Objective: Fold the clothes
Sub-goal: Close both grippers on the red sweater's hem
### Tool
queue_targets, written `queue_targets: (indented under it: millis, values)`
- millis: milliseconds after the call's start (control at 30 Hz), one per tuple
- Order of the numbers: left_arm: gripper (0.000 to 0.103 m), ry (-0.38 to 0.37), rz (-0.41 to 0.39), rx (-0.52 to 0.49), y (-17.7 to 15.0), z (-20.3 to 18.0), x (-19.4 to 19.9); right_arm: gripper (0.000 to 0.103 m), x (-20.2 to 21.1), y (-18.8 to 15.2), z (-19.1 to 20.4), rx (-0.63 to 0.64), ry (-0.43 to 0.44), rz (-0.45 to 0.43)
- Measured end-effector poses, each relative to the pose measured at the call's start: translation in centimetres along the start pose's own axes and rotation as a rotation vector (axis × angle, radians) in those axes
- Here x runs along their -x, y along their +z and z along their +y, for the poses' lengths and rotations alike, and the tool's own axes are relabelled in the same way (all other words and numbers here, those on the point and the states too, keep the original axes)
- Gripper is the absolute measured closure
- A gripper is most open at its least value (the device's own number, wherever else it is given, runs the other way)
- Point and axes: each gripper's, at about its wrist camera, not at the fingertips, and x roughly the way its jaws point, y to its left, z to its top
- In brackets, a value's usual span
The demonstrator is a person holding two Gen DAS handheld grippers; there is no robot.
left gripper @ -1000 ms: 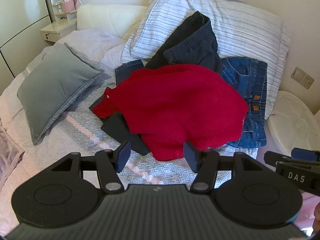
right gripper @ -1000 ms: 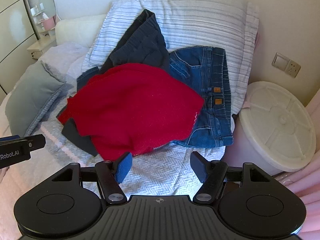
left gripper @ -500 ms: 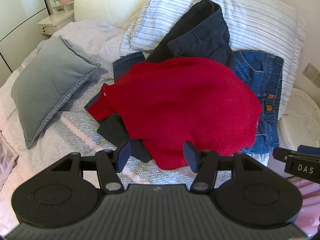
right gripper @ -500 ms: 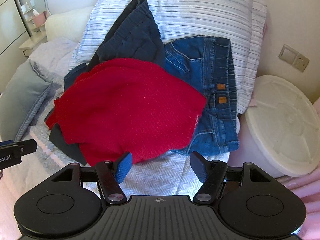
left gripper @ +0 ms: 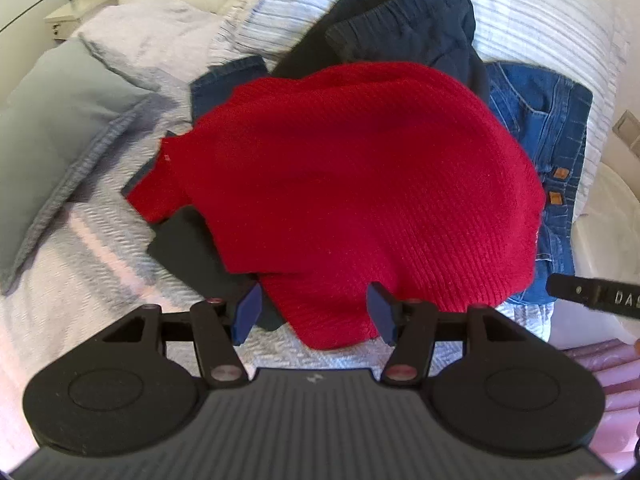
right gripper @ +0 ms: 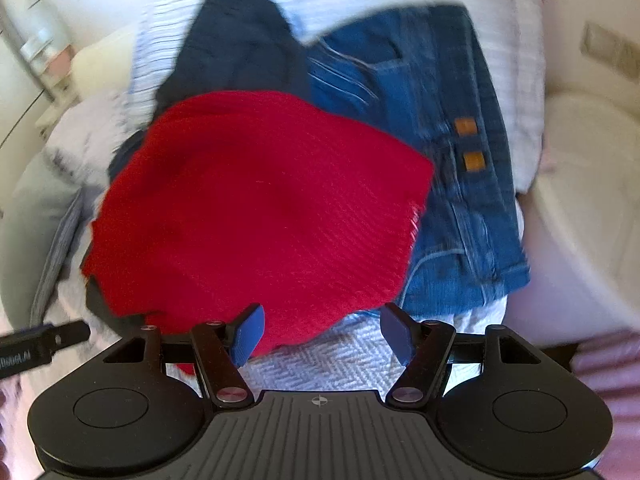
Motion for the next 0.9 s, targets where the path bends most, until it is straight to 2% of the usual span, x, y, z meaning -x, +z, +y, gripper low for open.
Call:
queue_targets:
  millis: [300, 500, 600, 767, 900]
  values:
    - [0.048, -0.039, 0.022, -0.003, 1.3, 0.1, -6.1, 0.035, -5.4, 1.5, -6.9, -0.412, 0.127, 0.009]
    - [0.048, -0.066, 0.024, 0.101, 1.7, 2.4, -8.2, 0.035, -7.9, 1.1, -10.4, -0.643, 0.178, -0.036]
    - [0.048, -0.074, 0.030, 0.179, 1.7, 4.0, -9.3, 0.035, -8.9, 1.1, -11.0, -0.679, 0.191, -0.053]
    - [0.046, -0.077, 0.050, 0.299, 1.3, 6.3, -11.6, 0.035, -10.3, 1.5, -10.6, -0.654, 0.187, -0.048]
    - [0.038, -0.124, 0.047, 0.397, 0.7, 7.4, -13.0, 0.035, -10.8, 1.6, -10.2, -0.630, 0.183, -0.047]
